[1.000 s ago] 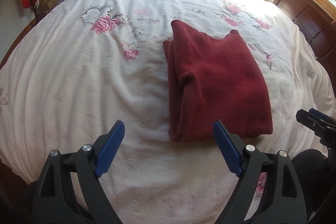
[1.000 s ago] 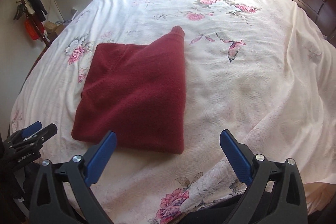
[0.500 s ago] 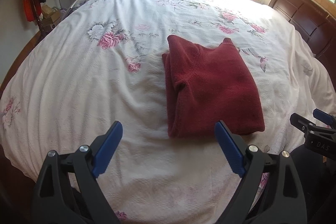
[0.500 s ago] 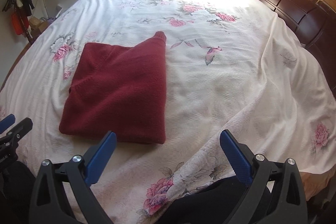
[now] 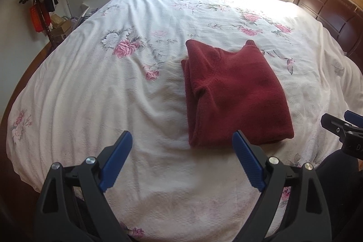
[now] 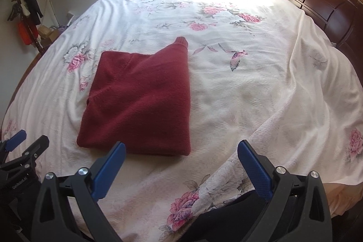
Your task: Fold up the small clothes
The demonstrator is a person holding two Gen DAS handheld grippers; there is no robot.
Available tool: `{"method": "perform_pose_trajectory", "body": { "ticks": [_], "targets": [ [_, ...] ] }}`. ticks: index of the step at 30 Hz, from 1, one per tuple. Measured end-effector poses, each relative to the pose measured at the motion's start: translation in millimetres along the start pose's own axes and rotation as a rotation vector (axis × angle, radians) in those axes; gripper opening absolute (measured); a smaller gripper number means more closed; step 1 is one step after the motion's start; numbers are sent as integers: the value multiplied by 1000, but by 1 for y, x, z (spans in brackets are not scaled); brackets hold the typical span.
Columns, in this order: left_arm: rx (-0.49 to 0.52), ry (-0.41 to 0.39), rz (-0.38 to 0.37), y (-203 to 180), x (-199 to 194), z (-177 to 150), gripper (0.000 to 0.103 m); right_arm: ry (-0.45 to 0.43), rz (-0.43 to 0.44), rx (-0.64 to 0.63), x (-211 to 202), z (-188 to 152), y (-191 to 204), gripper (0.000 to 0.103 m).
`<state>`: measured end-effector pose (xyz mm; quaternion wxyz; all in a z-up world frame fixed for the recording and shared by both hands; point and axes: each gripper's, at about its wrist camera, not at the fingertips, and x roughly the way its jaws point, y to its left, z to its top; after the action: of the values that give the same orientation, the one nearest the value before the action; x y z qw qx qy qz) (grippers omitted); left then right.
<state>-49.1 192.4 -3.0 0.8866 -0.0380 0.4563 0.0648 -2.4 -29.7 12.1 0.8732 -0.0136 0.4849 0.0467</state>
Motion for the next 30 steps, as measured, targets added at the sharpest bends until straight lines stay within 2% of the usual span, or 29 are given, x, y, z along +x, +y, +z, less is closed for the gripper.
{"method": "perform_pose_trajectory", "body": {
  "ticks": [14,30],
  "targets": [
    [35,11,24,-13,8,0,89,29,13,15,13,2,-3,99],
    [24,16,24,-11,11,1,89,26,-12,25,20,1,-8,99]
  ]
}}
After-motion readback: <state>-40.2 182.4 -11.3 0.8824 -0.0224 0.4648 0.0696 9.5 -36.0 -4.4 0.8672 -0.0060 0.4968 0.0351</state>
